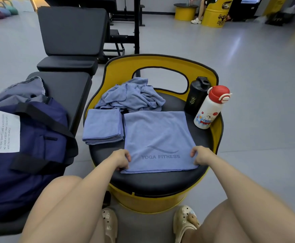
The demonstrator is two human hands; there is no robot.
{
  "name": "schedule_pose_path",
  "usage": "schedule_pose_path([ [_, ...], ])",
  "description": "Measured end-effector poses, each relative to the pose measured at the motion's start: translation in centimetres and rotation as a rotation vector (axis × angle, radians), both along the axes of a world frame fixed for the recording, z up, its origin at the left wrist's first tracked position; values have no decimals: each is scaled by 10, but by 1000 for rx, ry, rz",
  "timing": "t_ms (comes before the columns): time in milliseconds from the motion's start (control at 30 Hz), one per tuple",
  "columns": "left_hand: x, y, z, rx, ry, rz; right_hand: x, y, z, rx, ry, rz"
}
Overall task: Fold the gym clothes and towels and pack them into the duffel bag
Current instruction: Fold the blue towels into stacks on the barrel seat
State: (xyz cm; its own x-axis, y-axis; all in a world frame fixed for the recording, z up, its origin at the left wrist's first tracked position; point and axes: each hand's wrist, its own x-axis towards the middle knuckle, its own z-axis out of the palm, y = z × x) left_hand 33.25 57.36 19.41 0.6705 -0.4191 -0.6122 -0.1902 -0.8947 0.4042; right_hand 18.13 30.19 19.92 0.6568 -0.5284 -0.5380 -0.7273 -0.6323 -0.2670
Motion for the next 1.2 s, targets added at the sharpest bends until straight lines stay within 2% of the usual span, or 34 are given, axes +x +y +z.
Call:
schedule_pose_path([
  [100,-5,7,3,29,59,-77,-12,-2,1,10,65,58],
  [200,-9,13,9,13,194,-82,-20,-1,3,-9,153,119],
  [267,-9,14,12,-11,212,-50,-21,-1,5,-67,185,157],
  [367,-2,10,8,-111,81,78,-12,-2,3,-225,58,173],
  [500,8,-7,4,-256,-169,280,10,7,-1,-290,-213,138],
  [700,21,-35,-3,-306,-230,304,56,34,-21,-136,-347,315],
  [867,29,-61,-6,-376,-264,305,93,49,-32,-82,-505,342],
  [1067,48,-76,-6,-556,-322,408,123,53,-43,-41,-543,288],
  [1200,55,-82,-7,-622,-384,383,136,53,-48,-55,-509,316],
])
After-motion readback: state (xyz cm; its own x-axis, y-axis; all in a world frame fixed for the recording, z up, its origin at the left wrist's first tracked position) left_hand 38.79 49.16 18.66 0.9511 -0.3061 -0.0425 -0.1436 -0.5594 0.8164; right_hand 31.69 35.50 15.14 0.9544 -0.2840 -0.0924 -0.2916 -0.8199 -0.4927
